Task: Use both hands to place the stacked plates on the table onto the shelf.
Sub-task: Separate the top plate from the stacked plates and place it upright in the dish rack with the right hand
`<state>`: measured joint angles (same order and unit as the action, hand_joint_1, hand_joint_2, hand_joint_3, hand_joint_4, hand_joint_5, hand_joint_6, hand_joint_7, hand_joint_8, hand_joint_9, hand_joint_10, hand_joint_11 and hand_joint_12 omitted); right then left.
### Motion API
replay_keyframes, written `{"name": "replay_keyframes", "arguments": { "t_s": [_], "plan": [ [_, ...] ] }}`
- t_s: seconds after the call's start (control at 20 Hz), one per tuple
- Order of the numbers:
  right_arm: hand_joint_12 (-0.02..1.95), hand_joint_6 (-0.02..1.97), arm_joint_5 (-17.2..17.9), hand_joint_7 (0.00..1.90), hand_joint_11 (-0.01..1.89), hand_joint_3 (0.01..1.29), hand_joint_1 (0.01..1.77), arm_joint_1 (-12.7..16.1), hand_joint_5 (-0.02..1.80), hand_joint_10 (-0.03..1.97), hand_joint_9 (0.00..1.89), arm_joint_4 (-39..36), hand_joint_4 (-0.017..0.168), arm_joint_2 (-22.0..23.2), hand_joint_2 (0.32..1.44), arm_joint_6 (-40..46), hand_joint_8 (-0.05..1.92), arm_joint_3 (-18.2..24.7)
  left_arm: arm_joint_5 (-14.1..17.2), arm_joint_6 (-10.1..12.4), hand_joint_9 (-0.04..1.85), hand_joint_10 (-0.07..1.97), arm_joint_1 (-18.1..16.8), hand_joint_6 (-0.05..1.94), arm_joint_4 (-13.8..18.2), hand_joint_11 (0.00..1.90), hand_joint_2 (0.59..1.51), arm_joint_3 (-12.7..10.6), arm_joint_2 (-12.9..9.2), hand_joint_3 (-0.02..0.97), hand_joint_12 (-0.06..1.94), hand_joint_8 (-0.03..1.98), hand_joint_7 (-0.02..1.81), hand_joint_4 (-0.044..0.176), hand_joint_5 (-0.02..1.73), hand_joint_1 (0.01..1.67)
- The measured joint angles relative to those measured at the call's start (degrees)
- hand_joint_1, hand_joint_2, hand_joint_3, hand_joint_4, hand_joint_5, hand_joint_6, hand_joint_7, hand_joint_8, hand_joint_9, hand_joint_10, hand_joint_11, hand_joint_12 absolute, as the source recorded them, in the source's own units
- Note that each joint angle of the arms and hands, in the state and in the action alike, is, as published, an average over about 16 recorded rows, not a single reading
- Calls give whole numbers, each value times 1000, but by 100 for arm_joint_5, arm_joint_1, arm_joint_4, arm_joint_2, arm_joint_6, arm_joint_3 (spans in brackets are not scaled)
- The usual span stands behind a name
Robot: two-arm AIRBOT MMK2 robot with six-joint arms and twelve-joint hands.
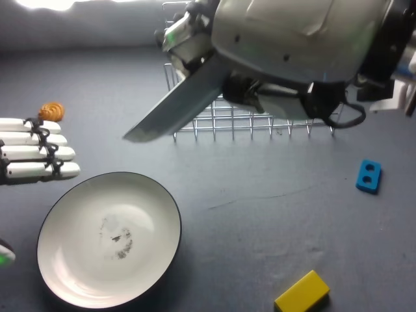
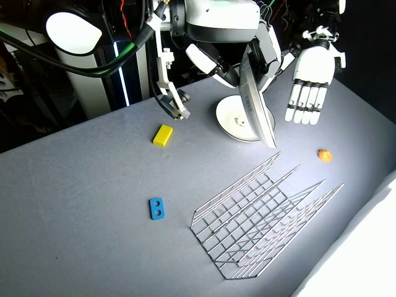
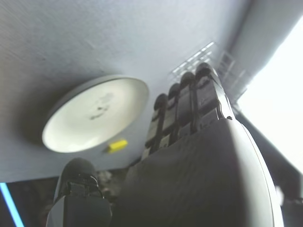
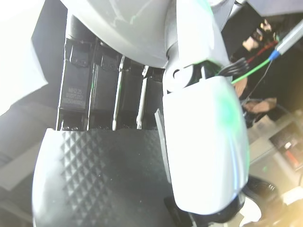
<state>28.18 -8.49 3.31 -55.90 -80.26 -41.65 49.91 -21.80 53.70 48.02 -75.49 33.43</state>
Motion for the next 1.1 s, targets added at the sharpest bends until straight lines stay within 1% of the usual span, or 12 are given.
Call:
{"name": "replay_keyframes", "arguments": {
  "t_s": [0.25, 0.5, 0.75, 1.1],
  "plan": [
    [968, 1017, 117, 1061, 955, 10, 1345, 65, 877, 914, 1076, 484, -2, 41, 969, -165, 829, -198, 2, -103, 21, 7, 56, 18, 526, 12, 1079, 45, 1, 16, 1, -3, 19, 3, 25, 15],
    [966, 1007, 72, 1061, 960, 10, 1346, 172, 875, 919, 1076, 1223, -3, 31, 969, -215, 820, -491, -83, -128, 21, 7, 116, 17, 801, 13, 1080, 130, 3, 15, 1, -2, 19, 3, 27, 15],
    [967, 1008, -106, 1058, 957, 10, 1346, 292, 871, 933, 1075, 2070, -3, -14, 969, -204, 818, -818, -211, -125, 17, 4, 197, 17, 837, 13, 1081, 240, 0, 15, 1, -2, 20, 3, 25, 16],
    [978, 1007, -392, 1056, 938, 11, 1350, 435, 872, 946, 1073, 3078, -4, -162, 969, -188, 824, -1264, -447, -125, -2, -13, 370, 17, 659, 13, 1083, 434, 2, 15, 1, -2, 20, 3, 23, 16]
  ]
}}
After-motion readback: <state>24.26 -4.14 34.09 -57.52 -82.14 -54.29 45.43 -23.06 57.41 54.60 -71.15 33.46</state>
